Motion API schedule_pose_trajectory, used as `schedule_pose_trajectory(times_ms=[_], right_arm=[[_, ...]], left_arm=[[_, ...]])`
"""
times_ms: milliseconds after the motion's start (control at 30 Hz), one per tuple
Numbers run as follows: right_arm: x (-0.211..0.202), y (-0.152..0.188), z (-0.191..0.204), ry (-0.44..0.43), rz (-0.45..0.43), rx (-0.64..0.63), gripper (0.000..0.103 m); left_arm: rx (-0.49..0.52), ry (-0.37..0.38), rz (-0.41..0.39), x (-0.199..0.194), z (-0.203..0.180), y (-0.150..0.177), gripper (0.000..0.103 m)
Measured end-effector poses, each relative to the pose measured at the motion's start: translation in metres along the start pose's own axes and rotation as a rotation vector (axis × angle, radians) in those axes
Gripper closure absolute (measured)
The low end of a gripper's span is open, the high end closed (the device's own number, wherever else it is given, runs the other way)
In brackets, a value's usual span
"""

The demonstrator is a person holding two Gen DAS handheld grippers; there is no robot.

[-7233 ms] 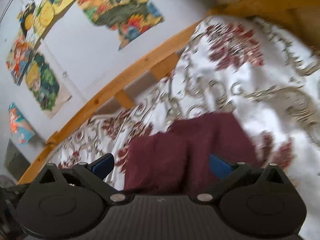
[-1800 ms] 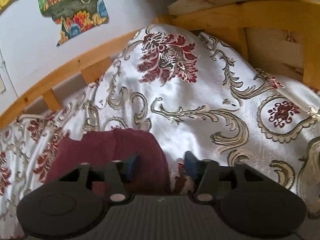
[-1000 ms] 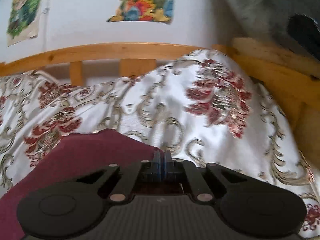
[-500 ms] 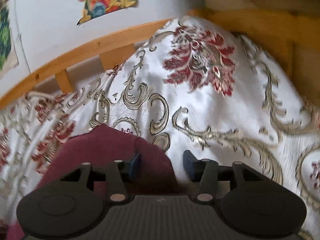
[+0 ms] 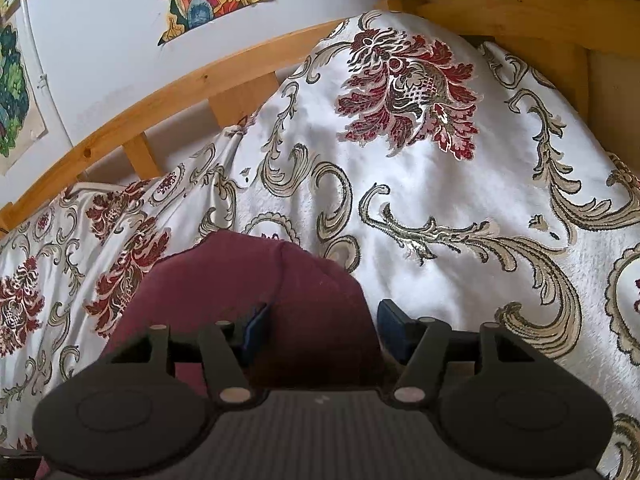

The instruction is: Fold small clothes

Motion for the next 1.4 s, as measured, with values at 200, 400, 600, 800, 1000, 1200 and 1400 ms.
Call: schedule_pose_trajectory(times_ms=[200, 400, 600, 800, 1000, 1200, 1400], right_arm=[[0.0014, 0.0018, -0.0004, 0.014, 0.002, -0.006, 0.047], [0.0019, 0.0025, -0.0008, 0.018, 0.001, -0.004, 0.047], [0.0026, 0.0024, -0.0007, 0.022, 0.001, -0.010, 0.047], [0.0039, 0.0024, -0.0012, 0.022, 0.000, -0.009, 0.047], [0.0043, 0.0021, -0.0029, 0.020, -0.003, 0.001, 0.047], [0.0044, 0.0023, -0.0029, 0.020, -0.003, 0.001, 0.047], [0.0047, 0.0023, -0.0028, 0.020, -0.003, 0.000, 0.047]], left_arm=[[0.012, -0.005, 0.005, 0.0004, -0.0012, 0.0006, 0.002], [0.013, -0.005, 0.005, 0.0002, -0.0008, 0.0002, 0.001], [0.013, -0.005, 0.006, 0.0002, -0.0010, -0.0001, 0.001], [0.017, -0.006, 0.006, 0.0011, -0.0014, 0.0004, 0.001], [0.016, -0.007, 0.006, 0.0012, -0.0015, 0.0005, 0.001], [0.016, -0.007, 0.007, 0.0012, -0.0015, 0.0005, 0.001], [0.017, -0.007, 0.007, 0.0012, -0.0016, 0.0004, 0.001]])
Point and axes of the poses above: each gripper's, at about its wrist camera, not at the fingertips, and x roughly the way its jaws point, z to its left, y to its underside, the point moved 5 cm from there along x, roughly the way its jaws point
